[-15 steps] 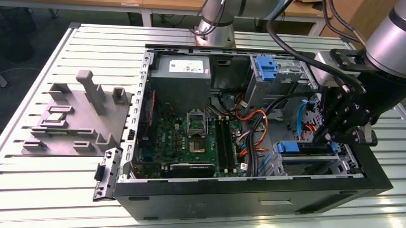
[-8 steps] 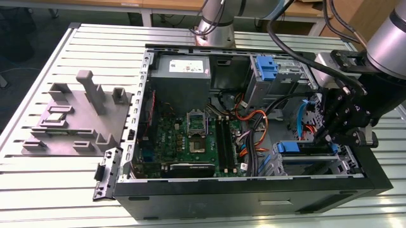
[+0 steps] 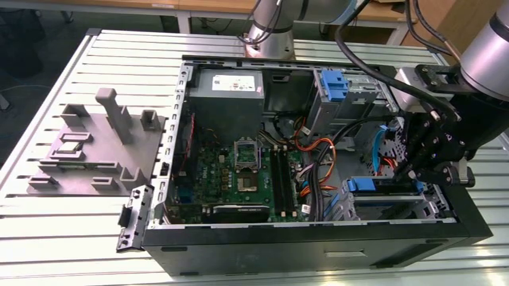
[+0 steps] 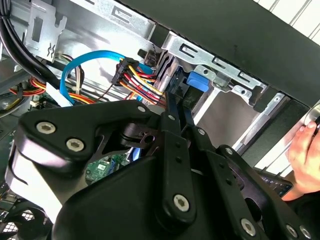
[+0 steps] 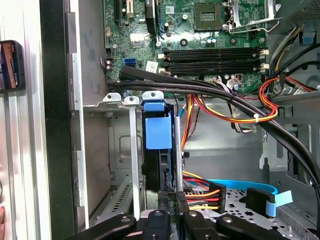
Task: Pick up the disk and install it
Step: 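Insert the first disk wire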
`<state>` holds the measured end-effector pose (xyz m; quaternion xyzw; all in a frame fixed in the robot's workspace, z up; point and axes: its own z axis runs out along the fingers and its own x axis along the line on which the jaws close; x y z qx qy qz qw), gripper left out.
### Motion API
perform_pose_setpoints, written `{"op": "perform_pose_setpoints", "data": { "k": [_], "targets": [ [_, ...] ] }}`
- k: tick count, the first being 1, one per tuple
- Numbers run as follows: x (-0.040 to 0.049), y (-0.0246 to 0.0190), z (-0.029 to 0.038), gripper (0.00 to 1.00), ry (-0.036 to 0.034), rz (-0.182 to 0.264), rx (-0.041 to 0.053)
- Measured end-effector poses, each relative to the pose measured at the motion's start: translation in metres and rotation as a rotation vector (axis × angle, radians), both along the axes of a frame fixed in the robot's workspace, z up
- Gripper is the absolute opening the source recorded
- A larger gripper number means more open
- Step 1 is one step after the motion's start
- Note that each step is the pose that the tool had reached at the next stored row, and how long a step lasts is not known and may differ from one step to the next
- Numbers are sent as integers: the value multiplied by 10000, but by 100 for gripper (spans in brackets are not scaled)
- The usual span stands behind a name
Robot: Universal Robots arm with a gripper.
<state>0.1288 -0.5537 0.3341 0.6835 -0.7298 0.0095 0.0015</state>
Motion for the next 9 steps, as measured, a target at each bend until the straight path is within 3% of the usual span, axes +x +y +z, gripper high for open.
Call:
{"op": "perform_pose_setpoints", "data": {
  "k": [9],
  "targets": [
    [0,-4,-4,17,5,-81,-1]
  ]
}}
